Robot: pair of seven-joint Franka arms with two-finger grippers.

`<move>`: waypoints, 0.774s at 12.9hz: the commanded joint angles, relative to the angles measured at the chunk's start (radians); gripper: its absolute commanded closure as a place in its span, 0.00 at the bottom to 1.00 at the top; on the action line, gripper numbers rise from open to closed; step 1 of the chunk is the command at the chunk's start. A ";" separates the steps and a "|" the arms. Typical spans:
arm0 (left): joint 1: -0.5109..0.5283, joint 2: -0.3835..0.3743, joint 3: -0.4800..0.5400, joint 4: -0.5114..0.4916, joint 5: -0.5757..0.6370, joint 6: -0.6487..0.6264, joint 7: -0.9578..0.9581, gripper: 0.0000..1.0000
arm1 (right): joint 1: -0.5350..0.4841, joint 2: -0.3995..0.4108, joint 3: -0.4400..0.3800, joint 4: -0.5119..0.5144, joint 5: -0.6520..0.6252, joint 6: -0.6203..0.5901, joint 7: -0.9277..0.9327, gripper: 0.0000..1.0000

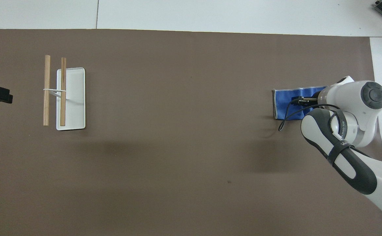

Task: Right arm passes towel to left arm to hang
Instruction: 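Lower the right gripper onto the blue towel and grasp its edge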

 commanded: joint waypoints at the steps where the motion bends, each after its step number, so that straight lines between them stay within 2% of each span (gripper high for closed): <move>1: 0.018 -0.034 -0.006 -0.040 0.002 0.018 -0.007 0.00 | 0.001 -0.039 0.007 -0.020 0.022 -0.028 -0.022 1.00; 6: 0.016 -0.058 -0.006 -0.090 -0.036 0.026 -0.013 0.00 | 0.046 -0.139 0.014 0.022 0.022 -0.129 0.024 1.00; 10: 0.012 -0.066 -0.006 -0.113 -0.119 0.079 -0.183 0.00 | 0.115 -0.180 0.029 0.115 0.032 -0.239 0.156 1.00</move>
